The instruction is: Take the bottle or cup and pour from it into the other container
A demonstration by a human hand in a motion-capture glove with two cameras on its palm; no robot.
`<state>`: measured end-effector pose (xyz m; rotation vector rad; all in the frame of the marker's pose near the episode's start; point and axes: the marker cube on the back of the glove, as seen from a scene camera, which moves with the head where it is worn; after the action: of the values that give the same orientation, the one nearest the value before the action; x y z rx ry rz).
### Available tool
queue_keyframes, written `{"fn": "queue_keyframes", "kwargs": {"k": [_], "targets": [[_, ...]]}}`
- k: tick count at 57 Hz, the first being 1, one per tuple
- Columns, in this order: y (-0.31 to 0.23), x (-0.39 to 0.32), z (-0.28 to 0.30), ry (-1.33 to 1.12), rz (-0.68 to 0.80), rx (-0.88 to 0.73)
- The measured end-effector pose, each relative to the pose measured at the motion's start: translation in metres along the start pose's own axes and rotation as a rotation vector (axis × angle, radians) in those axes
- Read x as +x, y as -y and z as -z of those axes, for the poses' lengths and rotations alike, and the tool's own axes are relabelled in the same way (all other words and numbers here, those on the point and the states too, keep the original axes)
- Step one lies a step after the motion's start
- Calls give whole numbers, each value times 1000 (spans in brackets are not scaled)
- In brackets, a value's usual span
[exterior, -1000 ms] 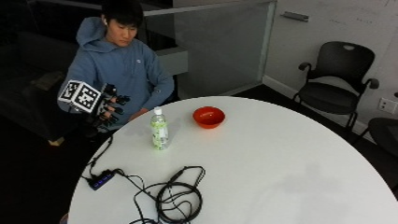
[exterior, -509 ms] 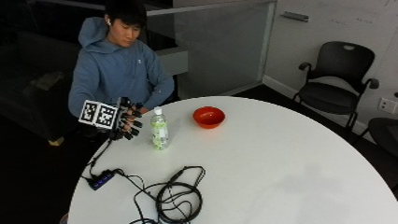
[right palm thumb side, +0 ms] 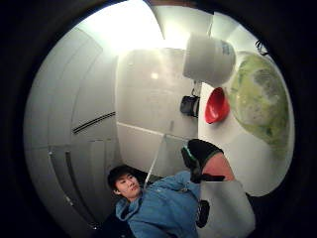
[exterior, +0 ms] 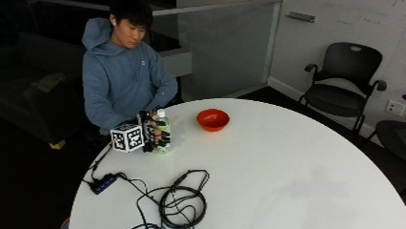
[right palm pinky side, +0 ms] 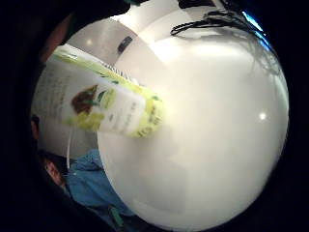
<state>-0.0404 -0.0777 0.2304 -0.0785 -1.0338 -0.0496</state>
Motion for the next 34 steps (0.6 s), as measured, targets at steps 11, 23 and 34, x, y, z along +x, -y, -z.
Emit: {"fn": "queue_keyframes", "kwargs": {"k": [11, 23, 34], "targets": [[16, 9, -20, 76, 41, 140], [25, 5, -38, 87, 39, 215], [48, -16, -55, -36, 19, 157]]}}
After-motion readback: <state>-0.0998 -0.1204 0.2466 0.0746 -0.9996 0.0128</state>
